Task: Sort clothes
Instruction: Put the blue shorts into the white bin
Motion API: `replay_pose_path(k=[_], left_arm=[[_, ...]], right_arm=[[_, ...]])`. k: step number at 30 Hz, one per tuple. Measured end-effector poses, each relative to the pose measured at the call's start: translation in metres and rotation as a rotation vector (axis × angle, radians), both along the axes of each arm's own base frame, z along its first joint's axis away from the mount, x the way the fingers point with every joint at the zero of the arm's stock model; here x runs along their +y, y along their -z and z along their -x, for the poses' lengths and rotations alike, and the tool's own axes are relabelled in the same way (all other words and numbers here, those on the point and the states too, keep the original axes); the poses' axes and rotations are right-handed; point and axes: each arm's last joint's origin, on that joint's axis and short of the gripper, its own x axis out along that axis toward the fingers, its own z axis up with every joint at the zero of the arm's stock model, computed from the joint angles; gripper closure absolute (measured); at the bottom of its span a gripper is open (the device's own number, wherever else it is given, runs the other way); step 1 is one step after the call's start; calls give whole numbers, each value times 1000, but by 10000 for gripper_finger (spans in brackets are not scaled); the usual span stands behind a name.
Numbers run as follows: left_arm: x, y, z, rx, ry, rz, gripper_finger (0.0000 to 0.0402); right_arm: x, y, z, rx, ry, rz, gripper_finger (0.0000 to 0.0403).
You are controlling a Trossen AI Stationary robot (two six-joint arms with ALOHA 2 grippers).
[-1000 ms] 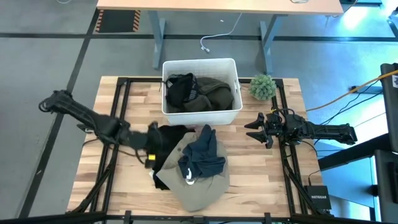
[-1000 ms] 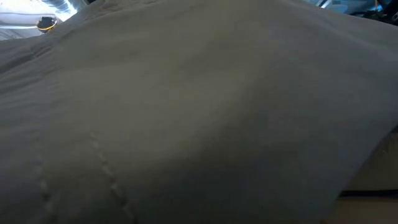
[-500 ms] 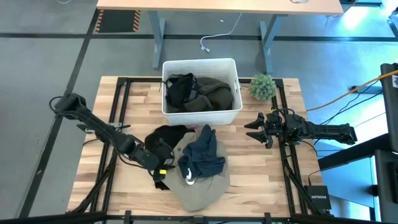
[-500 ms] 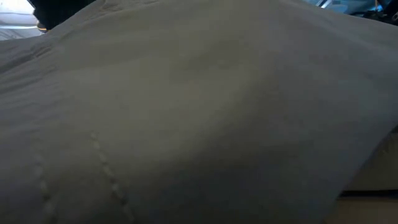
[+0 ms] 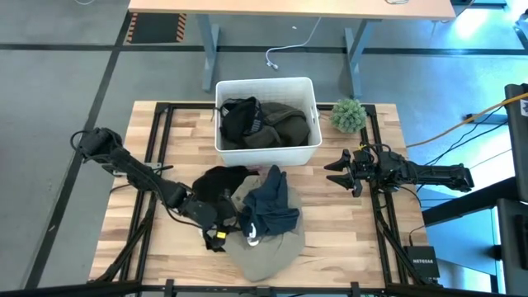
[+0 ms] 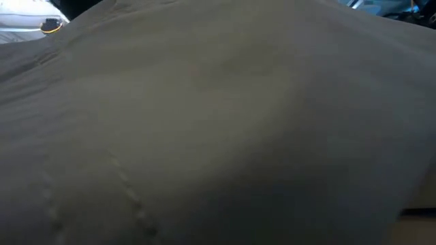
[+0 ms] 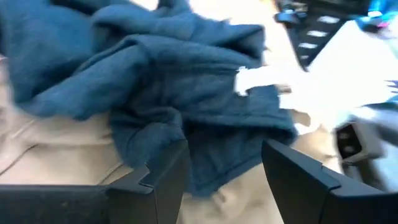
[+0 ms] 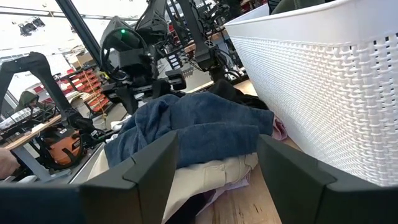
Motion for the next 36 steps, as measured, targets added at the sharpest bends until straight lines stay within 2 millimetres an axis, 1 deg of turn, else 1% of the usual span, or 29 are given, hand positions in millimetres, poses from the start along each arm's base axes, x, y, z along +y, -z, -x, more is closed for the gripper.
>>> replay_pose_path(k=[2,12,22,25,28,32,36], left_arm=[[-1,-2,-1,-10,33,22,203],[1,1,-5,-8,66,-12,203],[24,27,-24,77,-13,-58,203],[30,31,-28,87,-43,-57,203],[33,33,-30,92,-64,-50,203],[37,30,-33,52,-127,-44,203],[37,30,-34,42,-134,-50,203]], right_arm=[[0,0,0,0,0,0,166],[0,0,0,0,0,0,166],[0,0,0,0,0,0,166],[0,0,0,0,0,0,166],[0,0,0,0,0,0,166],[0,0,0,0,0,0,166],[0,0,0,0,0,0,166]])
